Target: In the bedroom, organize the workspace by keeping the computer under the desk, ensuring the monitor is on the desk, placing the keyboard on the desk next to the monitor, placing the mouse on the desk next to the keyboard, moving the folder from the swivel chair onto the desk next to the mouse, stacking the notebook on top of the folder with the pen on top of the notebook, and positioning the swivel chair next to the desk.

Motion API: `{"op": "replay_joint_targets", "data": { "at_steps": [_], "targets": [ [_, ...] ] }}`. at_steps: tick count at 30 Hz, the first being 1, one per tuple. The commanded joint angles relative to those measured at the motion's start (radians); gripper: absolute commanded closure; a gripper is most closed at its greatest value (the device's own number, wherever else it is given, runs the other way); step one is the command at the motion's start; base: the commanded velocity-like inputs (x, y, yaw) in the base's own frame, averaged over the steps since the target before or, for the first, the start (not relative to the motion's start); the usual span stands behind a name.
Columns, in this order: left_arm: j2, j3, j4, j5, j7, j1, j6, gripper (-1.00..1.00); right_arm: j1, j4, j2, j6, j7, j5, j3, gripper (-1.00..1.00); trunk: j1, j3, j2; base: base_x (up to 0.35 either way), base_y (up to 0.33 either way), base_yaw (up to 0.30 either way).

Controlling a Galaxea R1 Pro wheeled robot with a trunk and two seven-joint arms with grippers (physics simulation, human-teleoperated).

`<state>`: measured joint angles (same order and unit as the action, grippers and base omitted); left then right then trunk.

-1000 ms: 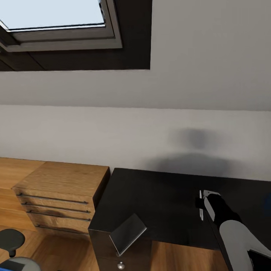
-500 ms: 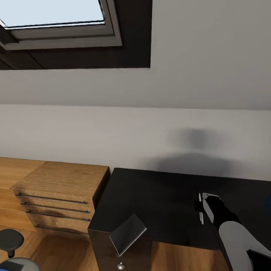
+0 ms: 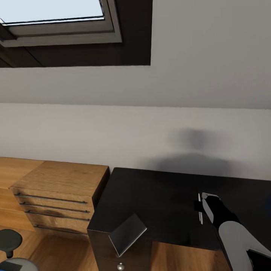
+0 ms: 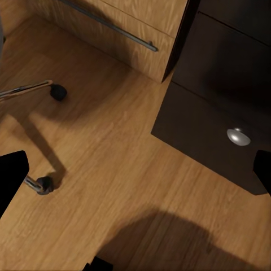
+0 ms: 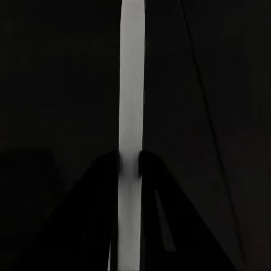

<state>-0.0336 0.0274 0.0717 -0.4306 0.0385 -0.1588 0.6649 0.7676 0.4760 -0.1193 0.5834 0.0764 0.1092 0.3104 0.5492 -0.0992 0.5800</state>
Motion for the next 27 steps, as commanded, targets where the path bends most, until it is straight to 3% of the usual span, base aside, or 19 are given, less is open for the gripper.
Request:
{"op": "replay_joint_targets", "data": {
  "at_steps": [1,27],
  "targets": [
    [0.000,0.003,0.000,-0.001,0.004,-0.001,0.003,-1.00,0.001,0.001,0.001,0.005,-0.004,0.009,0.005,1.00,0.004,-0.005,0.009,0.000,0.000,0.000],
    [0.000,0.002,0.000,-0.004,0.004,-0.001,0.004,-1.00,0.001,-0.042,0.000,0.018,0.005,0.015,-0.002,1.00,0.104,-0.087,0.191,0.000,0.000,0.000]
  ]
}}
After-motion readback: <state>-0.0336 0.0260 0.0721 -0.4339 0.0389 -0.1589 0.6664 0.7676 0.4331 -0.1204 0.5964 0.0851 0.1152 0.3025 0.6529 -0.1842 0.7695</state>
